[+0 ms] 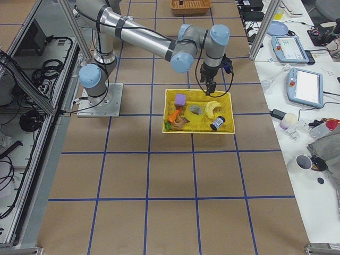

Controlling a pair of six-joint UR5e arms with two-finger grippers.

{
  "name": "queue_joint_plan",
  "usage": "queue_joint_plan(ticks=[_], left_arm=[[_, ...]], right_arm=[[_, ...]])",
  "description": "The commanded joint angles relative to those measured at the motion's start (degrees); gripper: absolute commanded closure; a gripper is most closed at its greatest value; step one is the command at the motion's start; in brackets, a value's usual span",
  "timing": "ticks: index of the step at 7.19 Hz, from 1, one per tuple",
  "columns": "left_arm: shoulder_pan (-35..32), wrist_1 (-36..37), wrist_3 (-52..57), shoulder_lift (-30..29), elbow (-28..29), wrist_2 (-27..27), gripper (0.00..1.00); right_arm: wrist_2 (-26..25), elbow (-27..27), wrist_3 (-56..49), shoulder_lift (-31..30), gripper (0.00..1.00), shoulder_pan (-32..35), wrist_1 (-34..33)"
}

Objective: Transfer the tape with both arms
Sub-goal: 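Lower the right gripper into the yellow tray onto the yellow tape roll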

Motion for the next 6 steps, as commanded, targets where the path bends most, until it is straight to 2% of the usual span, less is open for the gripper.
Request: queue_joint_plan(ticks=[1,2,5,6], left_arm=[[0.0,0.0,0.0,0.0,0.0,-0.1,0.0],[0.0,0.0,0.0,0.0,-0.1,-0.2,0.0],[0.0,0.0,0.0,-0.1,0.0,-0.4,0.0],[0.0,0.0,0.0,-0.1,0.0,-0.4,0.0]], right_arm=[[0.9,10.0,-8.2,2.0,0.0,-4.9,-15.5],[2.1,11.8,-9.7,3.3,0.02,-5.4,-17.8],[1.5,12.8,-9.7,5.4,0.27,-5.8,-18.9],[1.4,12.7,-9.7,6.5,0.42,-5.9,-20.1]])
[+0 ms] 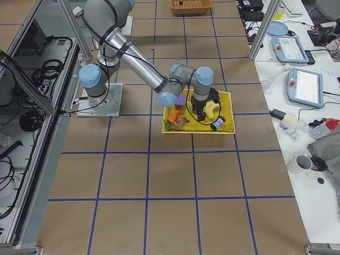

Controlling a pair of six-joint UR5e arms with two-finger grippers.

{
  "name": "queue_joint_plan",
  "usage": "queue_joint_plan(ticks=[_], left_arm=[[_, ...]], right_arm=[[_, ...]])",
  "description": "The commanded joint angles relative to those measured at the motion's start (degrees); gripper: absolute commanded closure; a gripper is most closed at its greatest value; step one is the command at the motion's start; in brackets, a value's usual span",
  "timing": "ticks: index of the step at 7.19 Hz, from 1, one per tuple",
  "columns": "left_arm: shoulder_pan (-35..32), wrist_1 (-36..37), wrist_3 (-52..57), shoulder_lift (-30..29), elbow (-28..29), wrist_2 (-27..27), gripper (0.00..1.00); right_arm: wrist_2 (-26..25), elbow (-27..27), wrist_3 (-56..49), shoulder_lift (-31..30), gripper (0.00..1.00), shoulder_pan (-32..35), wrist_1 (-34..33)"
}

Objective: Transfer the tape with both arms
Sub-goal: 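Lower the right gripper into the yellow tray onto the yellow tape roll, then lift the tape roll with the right gripper and carry it to table center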

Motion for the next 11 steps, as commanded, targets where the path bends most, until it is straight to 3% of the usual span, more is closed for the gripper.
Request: queue_joint_plan(ticks=[1,2,4,7,11], left_arm=[[0.0,0.0,0.0,0.0,0.0,-0.1,0.0],[0.0,0.0,0.0,0.0,0.0,-0.1,0.0],[0.0,0.1,0.0,-0.2,0.0,-0.2,0.0],[0.0,0.1,0.0,-0.2,0.0,-0.1,0.0],[0.0,0.0,0.0,-0.1,0.0,0.5,0.0]], right_arm=[[-0.2,-0.2,0.0,1.5,0.68,-0.2,-1.4],[-0.2,-0.3,0.3,1.5,0.97,-0.2,-1.4],[-0.3,-2.3,1.1,0.6,1.0,-0.2,-0.3],[1.2,-10.0,5.1,-3.6,1.0,3.3,7.7],[4.9,-13.7,37.8,-3.9,1.0,25.0,9.9]])
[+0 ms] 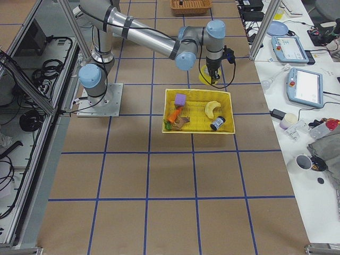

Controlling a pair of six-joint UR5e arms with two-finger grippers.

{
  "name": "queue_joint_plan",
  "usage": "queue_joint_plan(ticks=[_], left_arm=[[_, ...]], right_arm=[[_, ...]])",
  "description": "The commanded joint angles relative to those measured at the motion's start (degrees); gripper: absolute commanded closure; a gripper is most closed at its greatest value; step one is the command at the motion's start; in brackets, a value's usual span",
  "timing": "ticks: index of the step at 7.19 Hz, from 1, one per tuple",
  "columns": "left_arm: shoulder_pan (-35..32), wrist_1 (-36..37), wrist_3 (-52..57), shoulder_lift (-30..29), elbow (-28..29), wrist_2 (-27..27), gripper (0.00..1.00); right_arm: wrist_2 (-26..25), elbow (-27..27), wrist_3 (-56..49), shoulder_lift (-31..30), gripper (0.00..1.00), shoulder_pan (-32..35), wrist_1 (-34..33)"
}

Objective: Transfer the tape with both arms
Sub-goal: 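Lift the tape roll with the right gripper and carry it to table center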

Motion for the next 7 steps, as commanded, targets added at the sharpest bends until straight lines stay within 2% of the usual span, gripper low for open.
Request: queue_joint_plan(ticks=[1,3,4,6,7], left_arm=[[0.1,-0.1,0.1,0.1,0.0,0.1,0.0],[0.4,-0.1,0.1,0.1,0.0,0.1,0.0],[0.4,-0.1,0.1,0.1,0.0,0.1,0.0],[0.4,-0.1,0.1,0.1,0.0,0.1,0.0],[0.4,-0.1,0.1,0.1,0.0,0.1,0.0]], right_arm=[[2.4,-0.4,16.8,1.9,1.0,10.5,-1.5],[2.2,0.0,23.7,6.8,1.0,19.9,-6.6],[2.8,0.6,25.8,8.6,1.0,21.4,-8.2],[2.8,2.5,27.2,13.0,1.0,23.5,-15.7],[2.9,2.5,27.2,14.5,1.0,23.5,-15.9]])
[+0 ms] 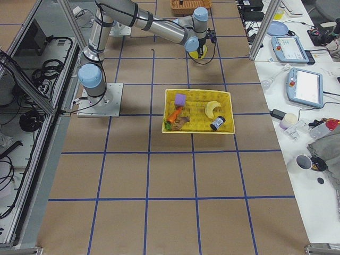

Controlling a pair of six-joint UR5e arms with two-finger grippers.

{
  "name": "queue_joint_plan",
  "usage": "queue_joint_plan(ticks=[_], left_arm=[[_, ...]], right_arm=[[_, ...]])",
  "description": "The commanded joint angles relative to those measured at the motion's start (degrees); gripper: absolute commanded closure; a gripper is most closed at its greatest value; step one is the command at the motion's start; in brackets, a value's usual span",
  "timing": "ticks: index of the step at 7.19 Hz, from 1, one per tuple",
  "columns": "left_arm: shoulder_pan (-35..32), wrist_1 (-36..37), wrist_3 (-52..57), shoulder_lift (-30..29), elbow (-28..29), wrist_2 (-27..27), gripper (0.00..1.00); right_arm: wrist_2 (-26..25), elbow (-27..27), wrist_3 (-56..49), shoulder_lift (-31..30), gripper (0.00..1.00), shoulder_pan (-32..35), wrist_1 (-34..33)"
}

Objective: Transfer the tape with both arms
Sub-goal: 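Lift the tape roll with the right gripper and carry it to table center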

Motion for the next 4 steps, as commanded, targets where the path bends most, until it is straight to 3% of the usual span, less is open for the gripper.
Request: queue_joint_plan(ticks=[1,2,3,4], left_arm=[[0.0,-0.1,0.0,0.0,0.0,0.0,0.0],[0.0,-0.1,0.0,0.0,0.0,0.0,0.0],[0.0,-0.1,0.0,0.0,0.0,0.0,0.0],[0.0,0.0,0.0,0.0,0.0,0.0,0.0]], right_arm=[[0.1,0.4,0.3,3.1,1.0,1.0,-2.3],[0.0,0.4,0.3,3.3,0.56,1.0,-2.2],[0.0,0.1,0.3,3.0,0.01,1.0,-2.1],[0.1,-0.5,0.5,2.3,0.0,0.9,-1.7]])
